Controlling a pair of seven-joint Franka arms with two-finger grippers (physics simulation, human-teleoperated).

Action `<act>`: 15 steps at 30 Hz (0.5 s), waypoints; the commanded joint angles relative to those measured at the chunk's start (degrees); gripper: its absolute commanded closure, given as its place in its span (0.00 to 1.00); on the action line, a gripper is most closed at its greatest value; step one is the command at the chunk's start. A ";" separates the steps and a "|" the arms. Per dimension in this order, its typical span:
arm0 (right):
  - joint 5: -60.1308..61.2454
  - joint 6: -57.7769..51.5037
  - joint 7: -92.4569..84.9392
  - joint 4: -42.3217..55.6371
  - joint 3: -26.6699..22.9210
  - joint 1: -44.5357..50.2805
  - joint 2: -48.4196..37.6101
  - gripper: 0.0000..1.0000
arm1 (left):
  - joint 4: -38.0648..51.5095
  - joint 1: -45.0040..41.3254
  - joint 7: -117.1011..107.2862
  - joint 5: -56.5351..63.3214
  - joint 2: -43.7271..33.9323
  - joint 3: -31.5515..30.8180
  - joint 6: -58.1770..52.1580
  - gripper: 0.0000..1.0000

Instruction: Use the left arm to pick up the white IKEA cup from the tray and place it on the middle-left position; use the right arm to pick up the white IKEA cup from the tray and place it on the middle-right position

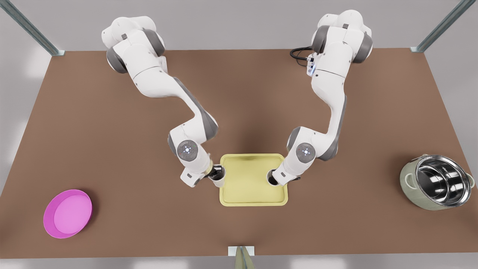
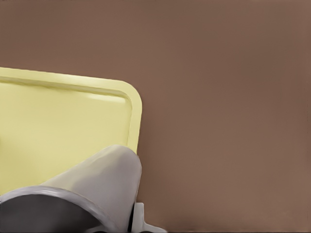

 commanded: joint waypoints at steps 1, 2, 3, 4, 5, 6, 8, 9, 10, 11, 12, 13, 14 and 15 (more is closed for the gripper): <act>-1.02 -10.01 -7.52 0.10 0.51 -2.59 -0.57 0.92 | -0.46 0.83 0.36 -0.40 -2.01 0.11 -3.87 0.84; -1.02 -11.15 -9.01 0.10 2.26 -5.05 -0.92 0.92 | -2.57 1.88 3.43 -0.49 -3.68 0.11 -3.87 0.84; -1.02 -11.86 -11.30 0.10 3.23 -7.16 -0.92 0.92 | -5.21 4.17 8.61 -0.49 -5.87 0.11 -3.87 0.84; -1.11 -13.61 -13.93 0.10 3.32 -8.39 -0.92 0.92 | -7.67 6.36 13.01 -0.49 -7.98 0.11 -3.87 0.84; -1.11 -16.60 -17.71 0.80 3.58 -10.24 -0.92 0.92 | -9.43 9.00 19.16 -0.58 -9.04 0.11 -3.96 0.84; -1.11 -17.75 -20.35 0.80 3.58 -11.64 -0.92 0.92 | -10.48 12.34 25.93 -0.67 -9.74 0.11 -3.96 0.85; -1.11 -19.33 -24.22 0.80 3.67 -14.19 -0.92 0.92 | -12.24 15.86 33.58 -0.84 -10.01 0.11 -2.91 0.86; -1.11 -19.68 -25.89 0.80 3.76 -15.33 -0.83 0.92 | -14.35 16.21 34.99 -1.46 -10.97 0.11 0.17 0.86; -1.20 -19.68 -26.42 0.80 3.85 -16.04 -0.66 0.92 | -16.90 17.09 37.01 -1.46 -11.94 0.11 4.03 0.86; -1.20 -19.68 -28.26 0.80 3.85 -17.01 -0.04 0.92 | -18.48 17.97 39.21 -1.46 -12.20 0.11 7.20 0.86; -1.20 -19.59 -30.02 0.71 3.76 -17.88 0.49 0.92 | -20.24 18.50 40.61 -1.46 -12.56 0.11 10.10 0.86; -1.55 -19.24 -31.51 0.71 3.76 -19.02 1.28 0.92 | -21.56 18.50 40.70 -1.46 -12.64 0.11 12.65 0.86; -1.63 -18.80 -32.75 0.71 3.58 -19.55 2.07 0.92 | -22.00 18.50 40.70 -1.46 -12.73 0.11 13.27 0.86; -1.72 -18.63 -33.27 0.71 3.58 -20.08 2.51 0.92 | -21.91 18.50 40.70 -1.46 -12.73 0.11 13.62 0.86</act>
